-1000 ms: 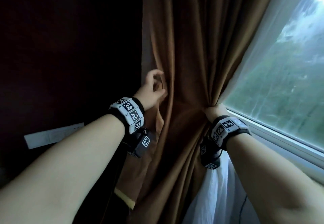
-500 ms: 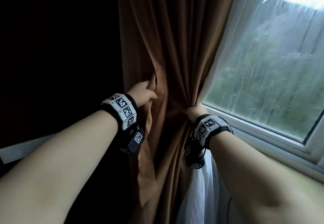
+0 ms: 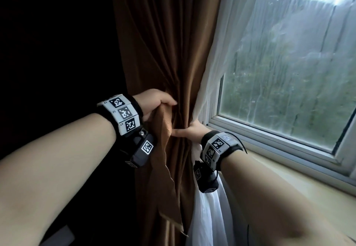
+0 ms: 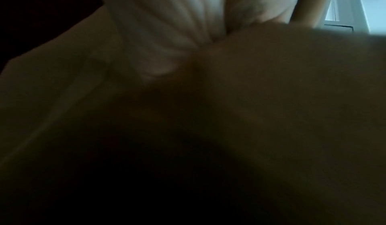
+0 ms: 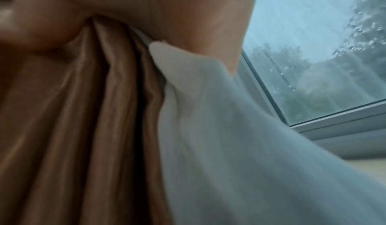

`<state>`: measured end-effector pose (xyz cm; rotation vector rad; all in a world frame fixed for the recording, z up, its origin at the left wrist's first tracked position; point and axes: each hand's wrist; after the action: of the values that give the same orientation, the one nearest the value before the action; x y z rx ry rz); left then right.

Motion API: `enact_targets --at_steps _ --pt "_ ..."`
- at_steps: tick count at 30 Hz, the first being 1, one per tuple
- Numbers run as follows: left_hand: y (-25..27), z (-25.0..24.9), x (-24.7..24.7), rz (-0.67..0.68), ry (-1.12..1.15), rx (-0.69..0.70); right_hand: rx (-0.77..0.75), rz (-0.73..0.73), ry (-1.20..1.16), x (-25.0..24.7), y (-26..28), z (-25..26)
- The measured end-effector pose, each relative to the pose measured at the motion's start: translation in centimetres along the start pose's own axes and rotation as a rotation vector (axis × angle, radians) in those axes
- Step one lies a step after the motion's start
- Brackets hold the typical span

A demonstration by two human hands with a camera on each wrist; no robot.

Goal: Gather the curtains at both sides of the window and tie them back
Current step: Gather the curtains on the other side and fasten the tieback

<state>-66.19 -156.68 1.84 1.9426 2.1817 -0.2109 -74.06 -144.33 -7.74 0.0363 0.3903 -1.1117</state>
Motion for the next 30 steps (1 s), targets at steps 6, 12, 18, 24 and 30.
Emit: enact_targets --at_steps 6,12,18,24,30 --pt "-0.3 -1.0 0.0 0.239 0.005 -0.113 -0.017 -0.182 0.014 2.0 -0.1 0.9" --pt "-1.2 1.0 -3.1 0.105 0.002 -0.035 0.071 -0.318 0.042 1.6 0.1 0.6" --pt "-3.4 8.5 -7.5 -0.483 0.023 0.135 0.127 -0.366 0.016 -0.1 0.4 0.8" --pt "-5.5 11.2 -5.8 -0.379 0.129 0.047 0.224 -0.358 -0.098 -0.8 0.4 0.4" --pt "-5.1 10.8 -4.1 -0.296 0.278 0.001 0.230 -0.312 -0.196 -1.3 0.2 -0.2"
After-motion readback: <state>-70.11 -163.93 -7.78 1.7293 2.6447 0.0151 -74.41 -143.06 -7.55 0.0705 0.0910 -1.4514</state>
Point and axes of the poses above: each hand's wrist, its own y-axis away from the middle knuckle, its own x-axis out of the palm, z = x × y, and after that the axes turned 5 degrees about -z, right-handed
